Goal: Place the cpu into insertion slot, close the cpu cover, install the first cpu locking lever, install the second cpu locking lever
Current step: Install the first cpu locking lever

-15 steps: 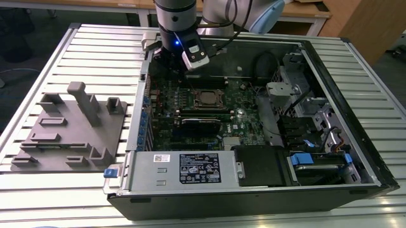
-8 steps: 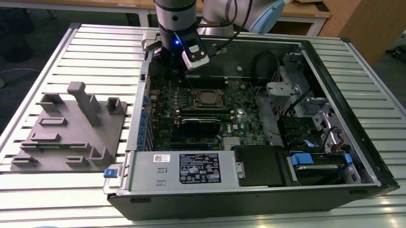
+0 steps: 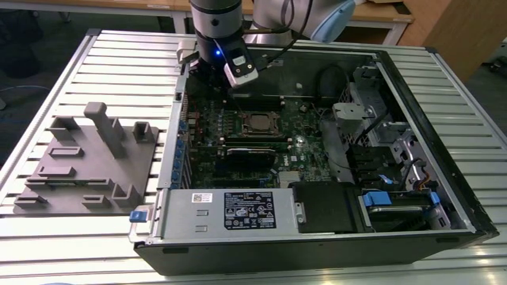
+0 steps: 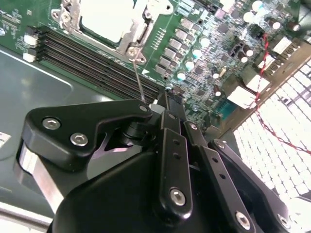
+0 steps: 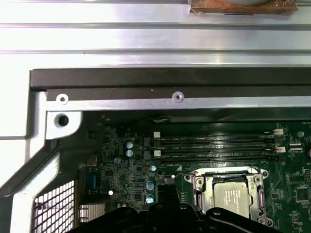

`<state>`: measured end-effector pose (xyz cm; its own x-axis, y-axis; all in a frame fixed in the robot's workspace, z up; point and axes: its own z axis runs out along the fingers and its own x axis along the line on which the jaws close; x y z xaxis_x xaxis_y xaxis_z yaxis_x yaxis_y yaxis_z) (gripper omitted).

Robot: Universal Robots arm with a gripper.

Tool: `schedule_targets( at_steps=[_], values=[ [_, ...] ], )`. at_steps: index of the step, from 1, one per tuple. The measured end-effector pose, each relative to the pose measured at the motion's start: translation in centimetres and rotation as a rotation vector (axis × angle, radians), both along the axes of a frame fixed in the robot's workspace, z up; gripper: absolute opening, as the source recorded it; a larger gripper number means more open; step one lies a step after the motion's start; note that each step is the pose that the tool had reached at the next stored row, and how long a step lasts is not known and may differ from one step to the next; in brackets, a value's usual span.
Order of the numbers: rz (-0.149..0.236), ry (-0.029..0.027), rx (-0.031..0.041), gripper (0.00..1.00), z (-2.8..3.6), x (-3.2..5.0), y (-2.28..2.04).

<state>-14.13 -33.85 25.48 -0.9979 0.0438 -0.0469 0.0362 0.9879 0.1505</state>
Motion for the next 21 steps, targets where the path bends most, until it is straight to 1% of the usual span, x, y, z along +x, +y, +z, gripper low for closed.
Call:
schedule_targets(
  at_steps=[2,4,14,21],
  values=[
    [0.000,-0.0005,-0.0001,0.11,0.00,-0.33,0.00],
    [0.000,-0.0008,0.0001,0.11,0.00,-0.49,0.00],
    [0.000,-0.0007,0.0000,0.11,0.25,-0.50,0.00],
    [0.000,-0.0007,0.0000,0.11,0.21,-0.50,0.00]
  ],
)
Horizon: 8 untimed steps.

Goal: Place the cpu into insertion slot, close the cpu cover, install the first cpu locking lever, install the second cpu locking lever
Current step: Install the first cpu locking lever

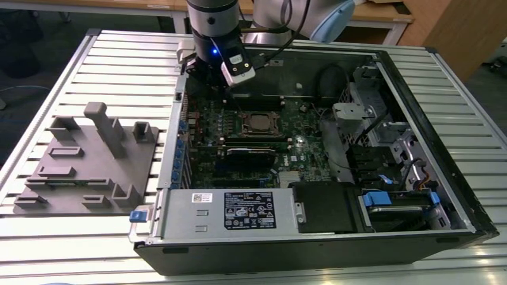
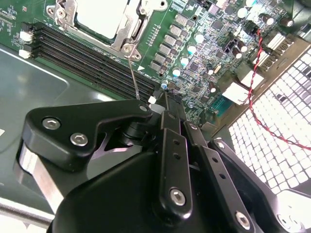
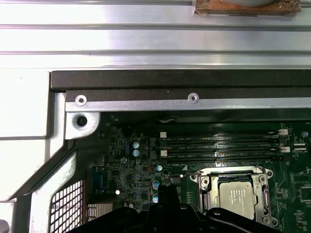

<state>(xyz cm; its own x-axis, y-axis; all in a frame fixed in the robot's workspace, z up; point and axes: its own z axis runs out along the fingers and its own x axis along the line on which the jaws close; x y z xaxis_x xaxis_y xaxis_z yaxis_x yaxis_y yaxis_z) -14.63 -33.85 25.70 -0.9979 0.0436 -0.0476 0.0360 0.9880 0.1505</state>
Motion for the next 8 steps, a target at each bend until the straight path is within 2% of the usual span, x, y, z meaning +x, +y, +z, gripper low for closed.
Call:
schedule_targets(
  at_steps=[4,8],
  values=[
    [0.000,0.0000,0.0000,0.11,-0.01,0.00,0.00],
    [0.000,-0.0001,0.0076,0.11,-0.02,-0.01,0.00]
  ],
)
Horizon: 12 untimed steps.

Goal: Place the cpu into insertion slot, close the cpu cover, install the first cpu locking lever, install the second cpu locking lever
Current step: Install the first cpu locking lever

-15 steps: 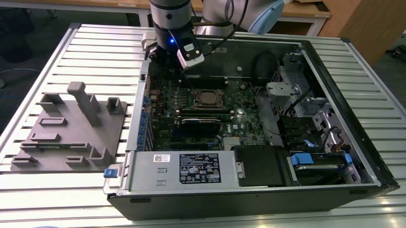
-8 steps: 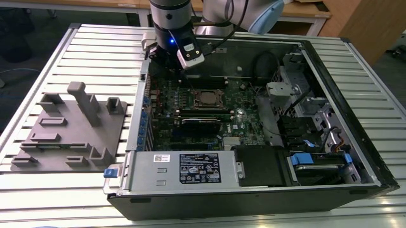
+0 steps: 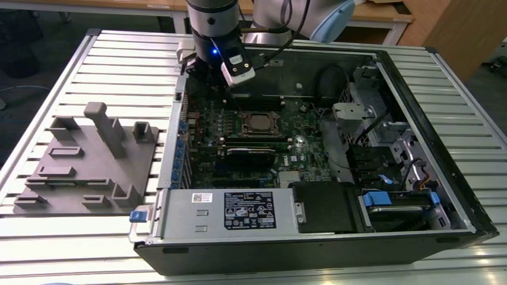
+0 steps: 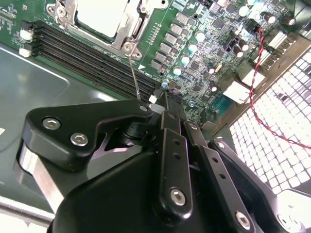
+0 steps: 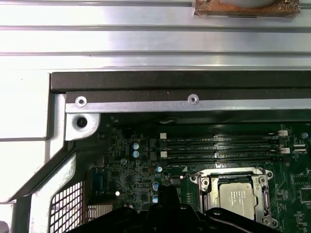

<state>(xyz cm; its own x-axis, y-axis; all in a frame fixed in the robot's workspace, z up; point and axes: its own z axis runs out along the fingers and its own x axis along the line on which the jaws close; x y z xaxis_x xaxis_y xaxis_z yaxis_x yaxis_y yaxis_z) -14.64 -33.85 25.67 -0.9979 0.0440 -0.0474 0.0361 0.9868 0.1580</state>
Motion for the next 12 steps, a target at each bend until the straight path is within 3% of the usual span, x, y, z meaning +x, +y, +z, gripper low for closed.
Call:
schedule_targets(
  at_steps=[4,5,7,8,12],
  values=[
    [0.000,0.0000,0.0109,0.11,-0.17,0.00,0.00],
    [0.000,0.0001,0.0172,0.11,-0.19,0.00,-0.01],
    [0.000,0.0001,0.0392,0.11,-0.20,0.00,0.00],
    [0.000,0.0001,0.0449,0.11,-0.21,0.00,0.00],
    [0.000,-0.0001,0.0511,0.11,-0.35,0.00,0.00]
  ],
)
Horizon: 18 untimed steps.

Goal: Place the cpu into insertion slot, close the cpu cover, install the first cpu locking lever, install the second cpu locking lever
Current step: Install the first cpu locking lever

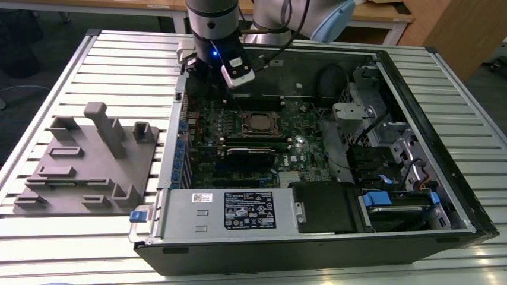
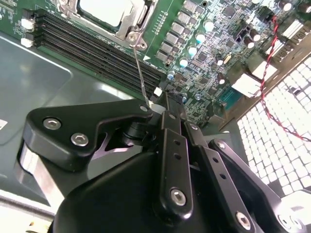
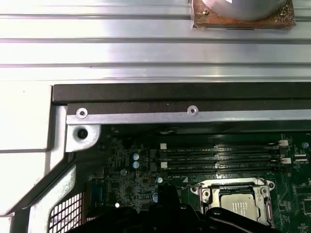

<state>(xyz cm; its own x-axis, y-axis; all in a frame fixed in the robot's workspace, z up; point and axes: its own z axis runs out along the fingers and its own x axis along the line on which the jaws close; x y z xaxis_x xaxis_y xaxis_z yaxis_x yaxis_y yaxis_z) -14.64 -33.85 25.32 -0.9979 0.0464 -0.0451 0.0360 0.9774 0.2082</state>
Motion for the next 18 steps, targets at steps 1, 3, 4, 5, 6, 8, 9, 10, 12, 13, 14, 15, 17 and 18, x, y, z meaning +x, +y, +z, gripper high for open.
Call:
schedule_targets(
  at_steps=[1,3,4,5,6,8,9,10,12,13,14,15,17,18],
  values=[
    [0.000,0.0001,0.0014,0.11,-0.08,0.00,0.00],
    [0.000,0.0004,0.0070,0.11,-0.19,-0.01,-0.01],
    [0.000,0.0003,0.0127,0.11,-0.20,0.00,-0.01],
    [0.000,0.0003,0.0168,0.11,-0.21,0.05,0.00],
    [0.000,0.0000,0.0183,0.11,-0.22,0.16,0.00],
    [0.000,0.0002,0.0189,0.11,-0.22,0.39,0.00],
    [0.000,0.0002,0.0189,0.11,-0.22,0.50,0.00],
    [0.000,0.0002,0.0189,0.11,-0.22,0.63,0.00],
    [0.000,0.0003,0.0189,0.11,-0.22,0.99,0.00],
    [0.000,0.0004,0.0189,0.11,-0.22,1.24,0.00],
    [0.000,0.0007,0.0189,0.11,-0.22,1.53,0.00],
    [0.000,0.0010,0.0189,0.11,-0.22,1.83,0.00],
    [0.000,0.0018,0.0189,0.11,-0.22,2.43,0.00],
    [0.000,0.0022,0.0189,0.11,-0.22,2.73,0.00]
  ],
)
